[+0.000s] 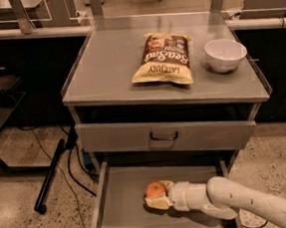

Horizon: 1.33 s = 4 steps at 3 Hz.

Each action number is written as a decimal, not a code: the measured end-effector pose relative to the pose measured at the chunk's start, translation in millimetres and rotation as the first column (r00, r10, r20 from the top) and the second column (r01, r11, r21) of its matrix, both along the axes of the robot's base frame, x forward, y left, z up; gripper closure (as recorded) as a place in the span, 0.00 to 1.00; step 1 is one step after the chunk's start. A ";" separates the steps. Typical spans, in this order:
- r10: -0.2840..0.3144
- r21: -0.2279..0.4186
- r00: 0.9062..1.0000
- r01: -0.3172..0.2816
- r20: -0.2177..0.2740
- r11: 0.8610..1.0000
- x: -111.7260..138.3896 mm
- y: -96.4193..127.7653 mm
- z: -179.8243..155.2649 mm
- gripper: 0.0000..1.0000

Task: Pick orange from middle drawer and place on counter

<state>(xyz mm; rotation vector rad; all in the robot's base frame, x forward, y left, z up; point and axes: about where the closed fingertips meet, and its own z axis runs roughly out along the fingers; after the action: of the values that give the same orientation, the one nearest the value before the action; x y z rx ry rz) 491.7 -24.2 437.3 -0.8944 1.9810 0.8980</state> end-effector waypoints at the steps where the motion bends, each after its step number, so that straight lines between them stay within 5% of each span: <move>1: 0.021 -0.019 0.999 -0.021 0.028 1.000 2.9 4.3 54.6 1.00; 2: 0.035 -0.010 0.999 -0.035 0.032 0.999 7.6 7.5 67.4 1.00; 4: 0.081 -0.022 0.994 -0.080 0.075 0.997 13.8 3.7 154.4 1.00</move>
Offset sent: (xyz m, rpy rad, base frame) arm 0.0008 0.0047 0.0444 -0.0107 -0.0178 0.0180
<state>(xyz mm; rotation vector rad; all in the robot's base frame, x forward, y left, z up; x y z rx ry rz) 505.5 -20.6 591.7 -1.0105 1.9029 0.8787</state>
